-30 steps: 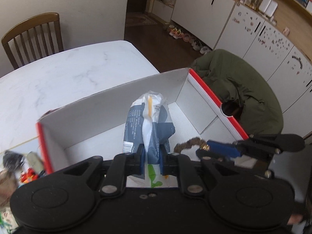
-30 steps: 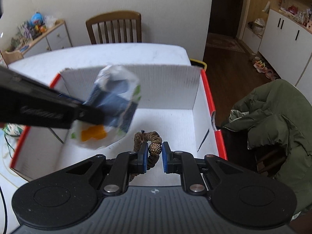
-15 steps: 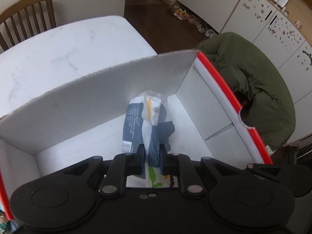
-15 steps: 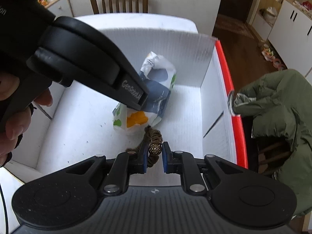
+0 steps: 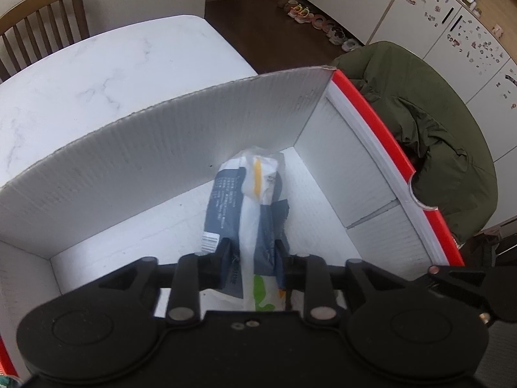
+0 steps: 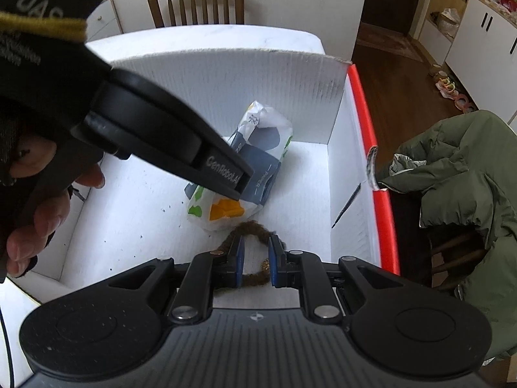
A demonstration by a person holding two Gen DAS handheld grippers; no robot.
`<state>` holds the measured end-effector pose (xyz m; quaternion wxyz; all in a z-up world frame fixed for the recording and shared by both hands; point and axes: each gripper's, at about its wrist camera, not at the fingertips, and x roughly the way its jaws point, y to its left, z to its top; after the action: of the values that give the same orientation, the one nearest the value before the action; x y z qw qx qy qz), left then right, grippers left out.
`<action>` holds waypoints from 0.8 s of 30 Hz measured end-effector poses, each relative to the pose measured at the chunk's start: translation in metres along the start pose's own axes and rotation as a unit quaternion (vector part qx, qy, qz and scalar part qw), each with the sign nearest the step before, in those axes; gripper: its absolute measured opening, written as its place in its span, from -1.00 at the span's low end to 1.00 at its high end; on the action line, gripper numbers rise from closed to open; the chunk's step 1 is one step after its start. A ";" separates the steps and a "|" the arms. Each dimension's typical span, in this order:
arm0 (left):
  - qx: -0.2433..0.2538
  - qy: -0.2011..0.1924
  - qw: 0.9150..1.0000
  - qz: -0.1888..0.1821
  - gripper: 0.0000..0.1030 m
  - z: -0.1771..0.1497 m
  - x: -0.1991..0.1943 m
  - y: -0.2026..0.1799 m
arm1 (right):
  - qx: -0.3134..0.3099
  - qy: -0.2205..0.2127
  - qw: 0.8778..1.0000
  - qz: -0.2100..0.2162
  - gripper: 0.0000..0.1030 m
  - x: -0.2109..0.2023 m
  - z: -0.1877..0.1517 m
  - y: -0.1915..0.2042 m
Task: Organize objects
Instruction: 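Open both tools to release the bracelet and paper bag in the box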
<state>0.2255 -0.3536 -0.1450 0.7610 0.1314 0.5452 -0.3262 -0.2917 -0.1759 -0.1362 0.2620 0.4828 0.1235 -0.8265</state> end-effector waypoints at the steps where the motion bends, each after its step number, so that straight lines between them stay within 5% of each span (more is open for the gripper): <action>1: -0.001 -0.002 1.000 0.001 -0.28 0.001 -0.001 0.001 | 0.003 -0.004 1.000 0.001 -0.71 -0.002 0.000 -0.001; 5: -0.002 -0.017 1.000 0.002 0.07 -0.001 -0.011 0.005 | 0.024 -0.013 1.000 0.008 -0.71 -0.009 -0.002 -0.007; 24: -0.013 -0.104 0.995 -0.001 0.27 -0.030 -0.090 0.016 | 0.042 -0.085 0.995 0.018 -0.56 -0.064 -0.010 0.001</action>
<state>0.1963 -0.2933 -0.0765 0.8148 0.0866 0.4674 -0.3318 -0.2586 -0.1525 -0.0858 0.2659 0.4236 0.0572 -0.8641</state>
